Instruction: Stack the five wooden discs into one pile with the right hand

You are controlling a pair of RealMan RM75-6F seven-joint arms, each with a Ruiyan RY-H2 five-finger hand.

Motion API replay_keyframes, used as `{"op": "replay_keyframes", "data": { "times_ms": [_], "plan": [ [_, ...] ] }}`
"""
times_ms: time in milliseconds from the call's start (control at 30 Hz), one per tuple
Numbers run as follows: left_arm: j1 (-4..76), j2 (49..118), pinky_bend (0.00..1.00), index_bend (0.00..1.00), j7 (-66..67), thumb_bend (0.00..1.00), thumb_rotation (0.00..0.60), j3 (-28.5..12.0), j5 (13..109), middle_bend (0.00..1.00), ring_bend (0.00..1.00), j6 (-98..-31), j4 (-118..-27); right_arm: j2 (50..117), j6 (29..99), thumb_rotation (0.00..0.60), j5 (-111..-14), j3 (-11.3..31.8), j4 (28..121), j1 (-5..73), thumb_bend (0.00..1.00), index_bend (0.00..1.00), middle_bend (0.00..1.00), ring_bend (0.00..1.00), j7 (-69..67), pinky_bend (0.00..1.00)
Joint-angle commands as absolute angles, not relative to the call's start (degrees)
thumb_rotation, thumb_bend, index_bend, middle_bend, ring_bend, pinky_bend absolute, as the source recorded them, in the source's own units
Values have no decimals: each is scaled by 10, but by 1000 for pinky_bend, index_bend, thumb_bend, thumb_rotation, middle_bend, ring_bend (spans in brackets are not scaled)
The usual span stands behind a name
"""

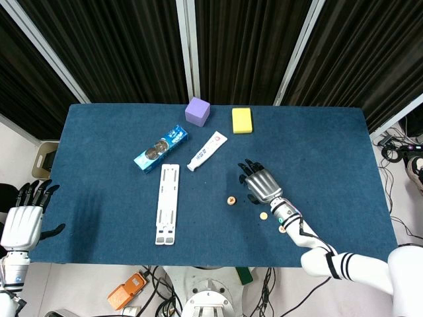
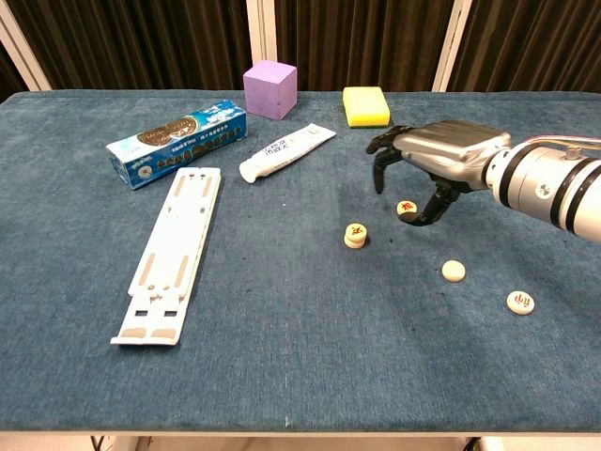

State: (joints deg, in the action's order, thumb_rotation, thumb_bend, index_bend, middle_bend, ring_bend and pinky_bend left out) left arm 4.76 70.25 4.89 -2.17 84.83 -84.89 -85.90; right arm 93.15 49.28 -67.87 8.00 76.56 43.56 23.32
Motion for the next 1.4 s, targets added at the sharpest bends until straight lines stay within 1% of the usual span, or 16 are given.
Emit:
{"op": "replay_keyframes", "data": {
  "times_ms": [33,267,833,1000,1200,1400],
  "plan": [
    [48,702,0,154,50,0,600,-22,848,75,0,-849,-860,937,485,600,-669,81,754,439,429,466,154,82,236,188],
    [45,699,0,154,52,0,600,-22,846,75,0,-851,-862,946,478,600,-655,82,728,443,429,474,155,82,233,188],
    [47,699,0,154,57,0,600,-23,844,75,0,-849,-865,955,466,600,-642,79,701,447,430,495,155,82,225,188],
    [47,698,0,154,56,0,600,-23,844,75,0,-849,-865,957,470,600,-647,80,697,448,462,535,158,82,219,188],
    [47,697,0,154,56,0,600,-23,844,75,0,-849,-866,941,488,600,-665,81,725,444,467,552,168,83,209,188],
    [47,697,0,154,55,0,600,-23,845,75,0,-850,-865,913,505,600,-695,77,794,444,466,555,170,83,209,188]
  ]
}}
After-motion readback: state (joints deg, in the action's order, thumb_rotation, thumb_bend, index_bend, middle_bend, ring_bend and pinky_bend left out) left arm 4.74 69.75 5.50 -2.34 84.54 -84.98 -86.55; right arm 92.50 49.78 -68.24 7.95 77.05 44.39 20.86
